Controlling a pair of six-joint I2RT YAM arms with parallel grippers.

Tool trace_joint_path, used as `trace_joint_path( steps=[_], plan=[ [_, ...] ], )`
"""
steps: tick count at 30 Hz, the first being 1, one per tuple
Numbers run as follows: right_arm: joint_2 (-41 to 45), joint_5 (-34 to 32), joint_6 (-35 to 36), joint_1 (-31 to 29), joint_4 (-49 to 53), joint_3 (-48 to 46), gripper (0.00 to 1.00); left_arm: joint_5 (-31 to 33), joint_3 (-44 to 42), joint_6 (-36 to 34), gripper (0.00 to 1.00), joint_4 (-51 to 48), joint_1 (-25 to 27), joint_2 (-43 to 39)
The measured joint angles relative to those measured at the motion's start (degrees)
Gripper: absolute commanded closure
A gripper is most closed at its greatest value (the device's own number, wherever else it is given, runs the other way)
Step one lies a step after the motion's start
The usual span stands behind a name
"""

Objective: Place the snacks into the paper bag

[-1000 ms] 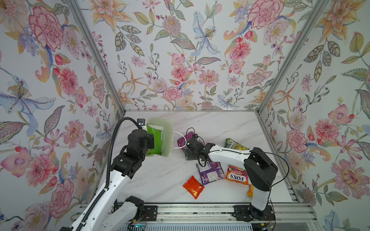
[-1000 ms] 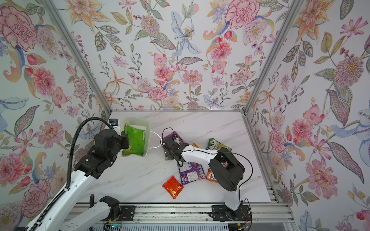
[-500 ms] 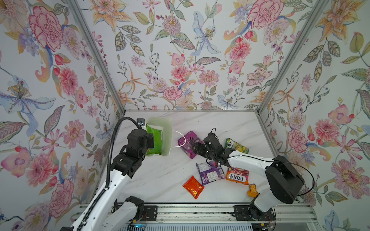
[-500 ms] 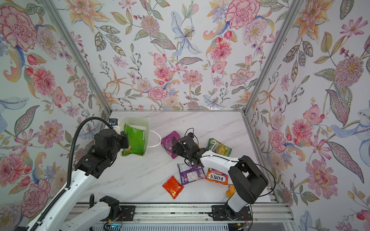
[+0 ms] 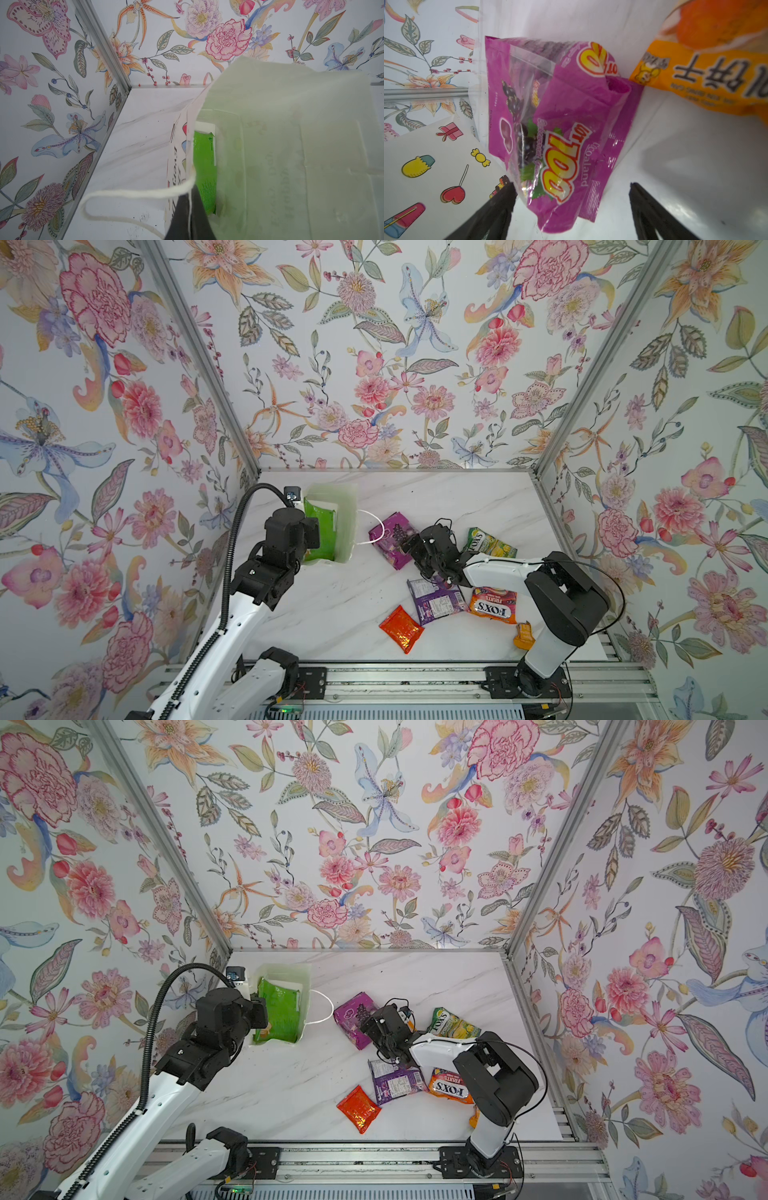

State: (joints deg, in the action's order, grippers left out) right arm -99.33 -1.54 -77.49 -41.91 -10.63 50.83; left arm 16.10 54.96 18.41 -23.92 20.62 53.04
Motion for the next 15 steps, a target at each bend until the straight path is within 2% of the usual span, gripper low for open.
trace_joint_path(
  steps=[8,15],
  plan=[
    [-4.6,-0.5,0.3,0.4,1.5,3.9,0.13,-0.7,-0.2,0.0,1.0,0.2,0.0,0.0],
    [-6.5,-0.8,-0.7,0.4,-4.8,1.8,0.51,-0.8,-0.2,0.0,1.0,0.5,0.0,0.0]
  ],
)
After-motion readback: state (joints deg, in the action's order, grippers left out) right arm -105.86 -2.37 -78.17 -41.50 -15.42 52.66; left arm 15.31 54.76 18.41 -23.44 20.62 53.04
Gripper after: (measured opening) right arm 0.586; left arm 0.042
